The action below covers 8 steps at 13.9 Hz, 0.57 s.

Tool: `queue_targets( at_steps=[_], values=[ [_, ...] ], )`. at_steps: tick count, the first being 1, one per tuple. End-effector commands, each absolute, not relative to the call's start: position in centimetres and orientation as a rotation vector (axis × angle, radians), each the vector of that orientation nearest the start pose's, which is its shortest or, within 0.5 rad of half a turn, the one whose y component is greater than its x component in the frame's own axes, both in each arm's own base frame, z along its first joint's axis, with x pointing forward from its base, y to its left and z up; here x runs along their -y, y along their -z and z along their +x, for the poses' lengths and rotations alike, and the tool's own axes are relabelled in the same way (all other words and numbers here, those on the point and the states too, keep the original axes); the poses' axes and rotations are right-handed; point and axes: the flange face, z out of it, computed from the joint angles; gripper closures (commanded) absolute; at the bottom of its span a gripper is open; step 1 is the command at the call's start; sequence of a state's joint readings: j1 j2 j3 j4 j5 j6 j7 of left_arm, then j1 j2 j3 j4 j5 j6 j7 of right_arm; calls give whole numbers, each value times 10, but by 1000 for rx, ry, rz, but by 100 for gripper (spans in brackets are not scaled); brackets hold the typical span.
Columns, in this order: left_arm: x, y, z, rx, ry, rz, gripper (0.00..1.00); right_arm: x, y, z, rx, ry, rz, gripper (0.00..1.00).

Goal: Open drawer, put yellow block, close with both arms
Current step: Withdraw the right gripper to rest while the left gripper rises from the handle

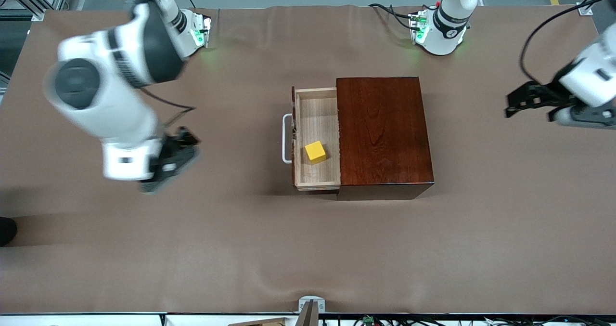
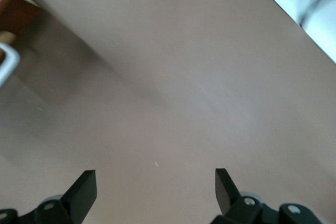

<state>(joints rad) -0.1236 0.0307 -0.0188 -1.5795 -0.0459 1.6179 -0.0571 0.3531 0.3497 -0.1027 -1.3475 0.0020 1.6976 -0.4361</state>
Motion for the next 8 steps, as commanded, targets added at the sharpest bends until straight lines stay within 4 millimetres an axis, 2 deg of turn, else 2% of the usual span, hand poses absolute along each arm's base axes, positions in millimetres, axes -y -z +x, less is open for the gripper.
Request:
queue_targets(
  at_steps=[1,4,6,8],
  values=[
    [149,-597,573,-126,-19,-3189,0,-102,-555,624,874,-32,-3023,0],
    [230,-583,574,-205,-27,-3184,0,-27,-581,609,691,-52,-3061,0],
    [277,-580,568,-330,7,-3159,0,9,-592,593,591,-51,-3076,0],
    [324,-567,558,-503,44,-3146,0,29,-596,571,470,-61,-3089,0]
  ],
)
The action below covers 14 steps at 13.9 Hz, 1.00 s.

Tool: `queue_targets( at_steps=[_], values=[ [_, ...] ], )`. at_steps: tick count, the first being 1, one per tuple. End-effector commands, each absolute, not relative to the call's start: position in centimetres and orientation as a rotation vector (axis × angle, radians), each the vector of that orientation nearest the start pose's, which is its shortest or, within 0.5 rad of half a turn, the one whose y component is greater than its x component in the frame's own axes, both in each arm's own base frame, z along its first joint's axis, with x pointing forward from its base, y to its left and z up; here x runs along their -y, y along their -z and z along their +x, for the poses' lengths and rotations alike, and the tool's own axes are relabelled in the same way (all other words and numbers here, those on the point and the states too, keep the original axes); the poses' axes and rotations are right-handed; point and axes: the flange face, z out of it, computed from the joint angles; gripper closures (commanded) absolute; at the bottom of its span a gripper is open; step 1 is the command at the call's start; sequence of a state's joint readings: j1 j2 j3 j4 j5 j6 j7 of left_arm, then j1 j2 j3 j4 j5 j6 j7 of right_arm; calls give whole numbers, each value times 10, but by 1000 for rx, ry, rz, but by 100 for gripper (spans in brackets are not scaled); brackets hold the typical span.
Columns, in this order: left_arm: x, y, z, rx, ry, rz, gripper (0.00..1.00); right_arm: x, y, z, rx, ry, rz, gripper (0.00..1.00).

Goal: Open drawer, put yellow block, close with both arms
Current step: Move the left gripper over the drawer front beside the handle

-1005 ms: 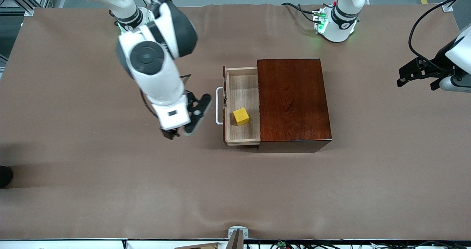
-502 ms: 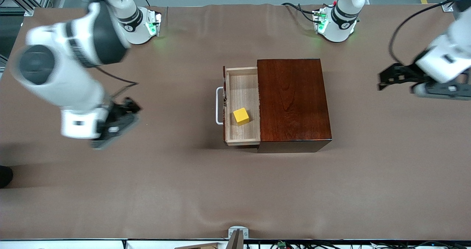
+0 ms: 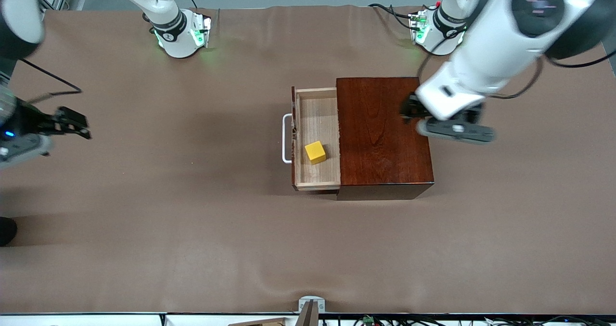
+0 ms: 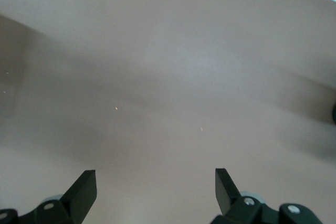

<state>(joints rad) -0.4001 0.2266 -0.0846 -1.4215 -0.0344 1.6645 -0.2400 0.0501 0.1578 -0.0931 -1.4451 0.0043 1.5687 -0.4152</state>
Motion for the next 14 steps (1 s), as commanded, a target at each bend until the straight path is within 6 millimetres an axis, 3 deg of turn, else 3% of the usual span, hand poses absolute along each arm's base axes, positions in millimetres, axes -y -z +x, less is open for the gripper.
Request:
queue_targets(
  at_steps=[1,5,6,9,11,14],
  values=[
    [350,-560,549,-623,56,-3126,0,31,-598,561,408,-65,-3096,0],
    [422,-544,524,-938,163,-3068,0,27,-605,545,178,-112,-3116,0],
    [439,-531,519,-1025,147,-3033,0,28,-609,542,104,-115,-3121,0],
    [490,-508,500,-1457,217,-2801,0,31,-621,541,20,-73,-3127,0],
    [512,-494,499,-1651,305,-2694,0,31,-628,544,20,-33,-3129,0],
    [544,-462,492,-1778,366,-2622,0,34,-634,549,12,37,-3130,0]
  ],
)
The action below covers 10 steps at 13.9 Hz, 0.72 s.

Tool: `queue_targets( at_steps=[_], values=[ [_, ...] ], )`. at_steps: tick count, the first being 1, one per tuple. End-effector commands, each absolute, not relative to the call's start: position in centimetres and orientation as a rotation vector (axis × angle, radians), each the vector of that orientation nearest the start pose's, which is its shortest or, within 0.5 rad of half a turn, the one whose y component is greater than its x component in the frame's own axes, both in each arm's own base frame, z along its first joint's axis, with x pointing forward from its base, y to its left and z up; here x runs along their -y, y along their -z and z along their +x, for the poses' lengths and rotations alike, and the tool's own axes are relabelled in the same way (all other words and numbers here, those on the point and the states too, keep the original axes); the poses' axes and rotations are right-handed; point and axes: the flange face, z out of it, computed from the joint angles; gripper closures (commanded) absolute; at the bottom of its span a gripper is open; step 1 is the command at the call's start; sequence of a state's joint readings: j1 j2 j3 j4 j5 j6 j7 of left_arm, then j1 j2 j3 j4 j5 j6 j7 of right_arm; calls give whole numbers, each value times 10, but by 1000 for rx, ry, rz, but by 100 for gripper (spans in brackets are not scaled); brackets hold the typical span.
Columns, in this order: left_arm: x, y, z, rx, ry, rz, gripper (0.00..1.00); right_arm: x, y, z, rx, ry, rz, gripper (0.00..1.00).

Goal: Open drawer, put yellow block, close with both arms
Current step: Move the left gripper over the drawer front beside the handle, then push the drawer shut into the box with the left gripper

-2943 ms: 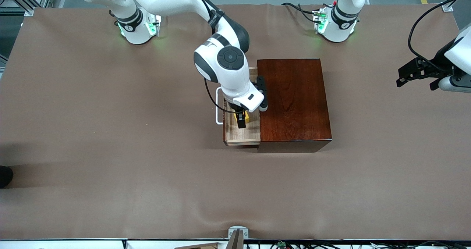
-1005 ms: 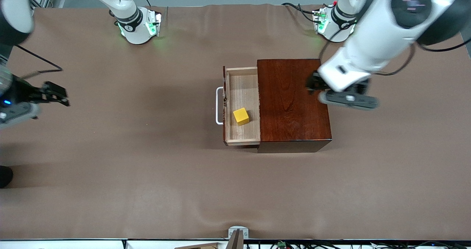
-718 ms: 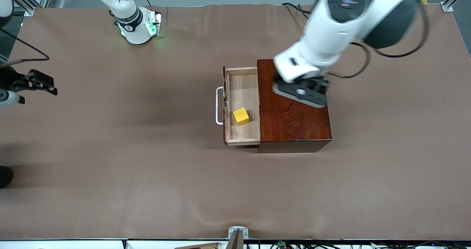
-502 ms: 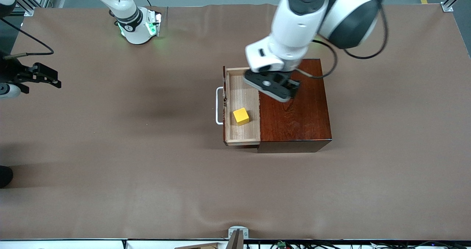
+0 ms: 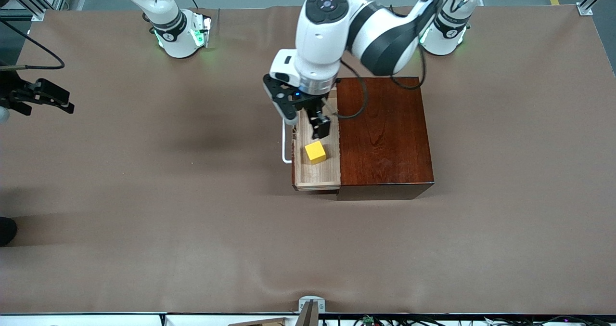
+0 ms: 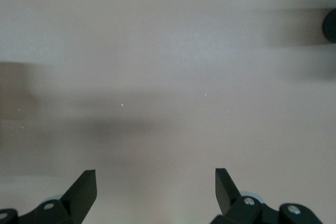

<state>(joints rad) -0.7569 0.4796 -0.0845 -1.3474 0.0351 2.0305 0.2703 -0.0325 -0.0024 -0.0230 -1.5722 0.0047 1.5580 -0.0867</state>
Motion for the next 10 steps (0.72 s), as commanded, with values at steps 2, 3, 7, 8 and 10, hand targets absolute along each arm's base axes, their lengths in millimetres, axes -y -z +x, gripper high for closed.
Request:
queue_targets(
  at_steps=[2,3,7,8,10],
  values=[
    [571,-446,478,-1905,441,-2530,0,40,-632,549,-14,20,-3110,0],
    [577,-433,477,-1959,454,-2485,0,38,-632,548,-13,18,-3092,0],
    [597,-377,471,-2091,425,-2377,0,37,-630,548,-62,-2,-3087,0],
    [601,-367,466,-2133,404,-2339,0,40,-630,547,-72,-4,-3084,0],
    [603,-357,463,-2161,382,-2315,0,39,-630,548,-72,-4,-3084,0]
  ],
)
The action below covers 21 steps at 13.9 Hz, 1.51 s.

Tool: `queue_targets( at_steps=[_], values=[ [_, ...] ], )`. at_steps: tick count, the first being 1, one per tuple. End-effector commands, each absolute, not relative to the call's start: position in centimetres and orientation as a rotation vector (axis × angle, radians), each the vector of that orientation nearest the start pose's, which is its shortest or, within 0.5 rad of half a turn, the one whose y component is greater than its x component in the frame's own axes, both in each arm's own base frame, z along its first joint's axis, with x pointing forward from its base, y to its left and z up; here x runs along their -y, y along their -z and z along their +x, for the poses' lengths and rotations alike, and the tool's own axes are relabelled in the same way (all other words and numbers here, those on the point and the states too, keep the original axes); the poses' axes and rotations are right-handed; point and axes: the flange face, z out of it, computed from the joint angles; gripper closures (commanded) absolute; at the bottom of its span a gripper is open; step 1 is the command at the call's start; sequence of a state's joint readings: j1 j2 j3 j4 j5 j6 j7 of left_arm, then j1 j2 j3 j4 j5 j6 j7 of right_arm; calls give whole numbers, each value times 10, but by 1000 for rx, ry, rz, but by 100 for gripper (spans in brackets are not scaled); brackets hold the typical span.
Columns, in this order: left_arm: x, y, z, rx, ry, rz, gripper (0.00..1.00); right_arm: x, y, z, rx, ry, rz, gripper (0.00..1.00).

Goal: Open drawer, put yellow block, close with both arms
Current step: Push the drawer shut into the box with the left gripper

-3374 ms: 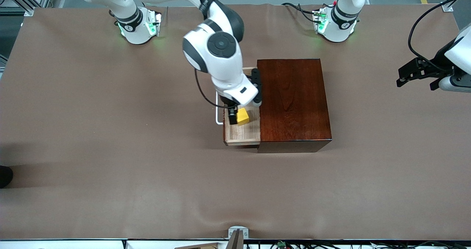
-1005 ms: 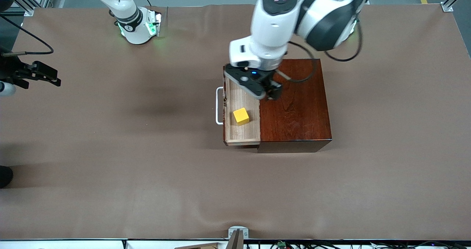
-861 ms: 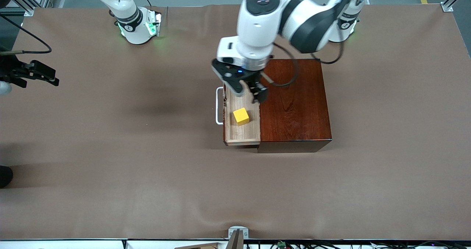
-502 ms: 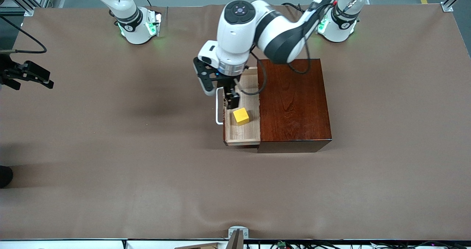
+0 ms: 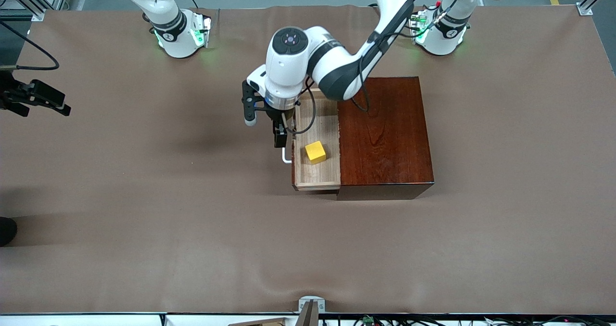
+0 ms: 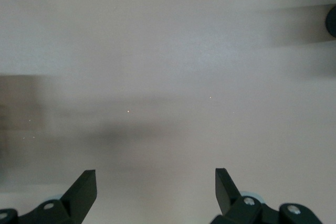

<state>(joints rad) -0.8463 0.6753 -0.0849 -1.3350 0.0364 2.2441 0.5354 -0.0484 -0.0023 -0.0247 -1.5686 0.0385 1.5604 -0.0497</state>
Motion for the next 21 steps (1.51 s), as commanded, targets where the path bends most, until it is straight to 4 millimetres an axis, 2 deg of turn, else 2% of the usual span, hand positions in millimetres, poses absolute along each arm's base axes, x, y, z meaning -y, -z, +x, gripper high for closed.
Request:
queue_targets(
  at_steps=[1,3,6,13,16,19,21],
  values=[
    [602,-351,463,-2162,367,-2317,0,40,-630,547,-74,-4,-3082,0],
    [603,-338,462,-2167,334,-2318,0,38,-628,548,-78,-10,-3065,0],
    [606,-327,450,-2189,257,-2318,0,39,-627,548,-83,-11,-3057,0],
    [591,-323,444,-2172,21,-2329,0,35,-622,552,-55,-28,-3060,0],
    [583,-328,447,-2182,-34,-2291,0,35,-621,552,-55,-30,-3060,0],
    [575,-341,449,-2235,-67,-2219,0,37,-621,550,-59,-51,-3059,0],
    [562,-350,459,-2248,-91,-2188,0,37,-621,550,-59,-51,-3060,0]
  ],
)
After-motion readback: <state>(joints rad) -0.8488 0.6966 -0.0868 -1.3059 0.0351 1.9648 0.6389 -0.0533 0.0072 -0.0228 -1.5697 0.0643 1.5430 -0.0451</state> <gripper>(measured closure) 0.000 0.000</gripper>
